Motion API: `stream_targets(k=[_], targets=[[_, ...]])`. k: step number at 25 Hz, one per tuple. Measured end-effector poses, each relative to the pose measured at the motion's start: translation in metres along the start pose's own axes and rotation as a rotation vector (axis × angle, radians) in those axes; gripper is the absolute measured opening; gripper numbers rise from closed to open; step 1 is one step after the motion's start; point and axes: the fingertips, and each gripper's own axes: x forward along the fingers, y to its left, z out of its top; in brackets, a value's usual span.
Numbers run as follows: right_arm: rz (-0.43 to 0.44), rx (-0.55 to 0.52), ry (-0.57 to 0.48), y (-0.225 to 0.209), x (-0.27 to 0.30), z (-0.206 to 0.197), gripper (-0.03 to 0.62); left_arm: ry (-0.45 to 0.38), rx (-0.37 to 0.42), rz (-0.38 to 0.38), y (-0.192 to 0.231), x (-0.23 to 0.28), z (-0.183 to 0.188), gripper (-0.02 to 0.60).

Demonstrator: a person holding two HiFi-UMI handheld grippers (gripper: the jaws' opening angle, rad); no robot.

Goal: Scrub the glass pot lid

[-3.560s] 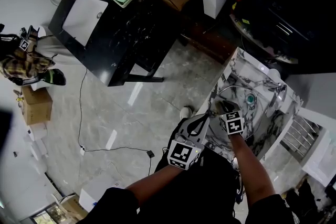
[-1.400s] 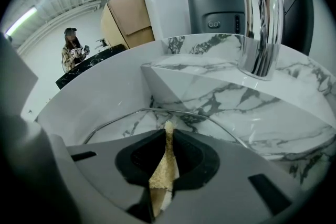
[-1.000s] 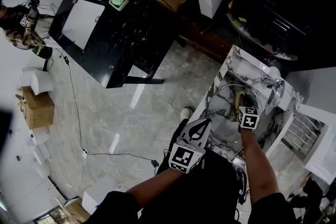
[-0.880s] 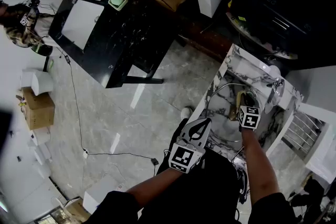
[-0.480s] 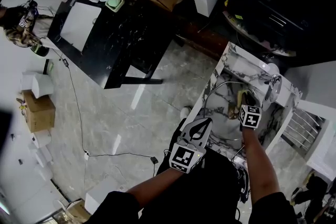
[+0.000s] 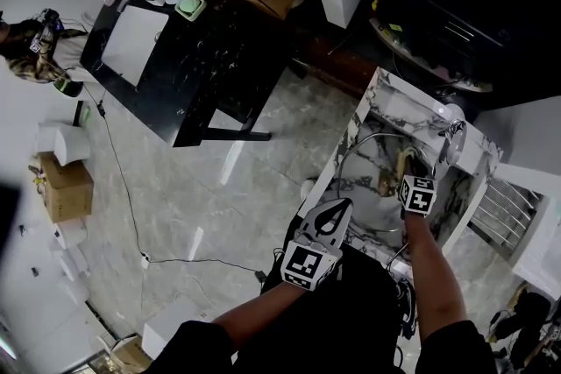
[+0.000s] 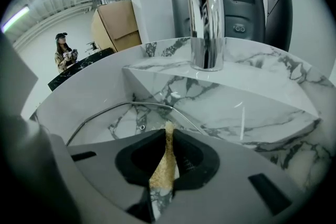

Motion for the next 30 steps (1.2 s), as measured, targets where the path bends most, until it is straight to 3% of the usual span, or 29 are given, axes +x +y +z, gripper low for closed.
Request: stream_targets(k=[12, 30], targets=[[-0.037, -0.008, 0.027, -0.009, -0.010, -0.012, 0.060, -0.063, 0.018, 0.009, -0.010, -0.006, 0.008, 0.018], [-0.082, -0.026, 0.093, -0.020, -0.028, -0.031, 0.060, -0.086, 0.013, -0.017, -0.020, -0.013, 0.008, 0.018]])
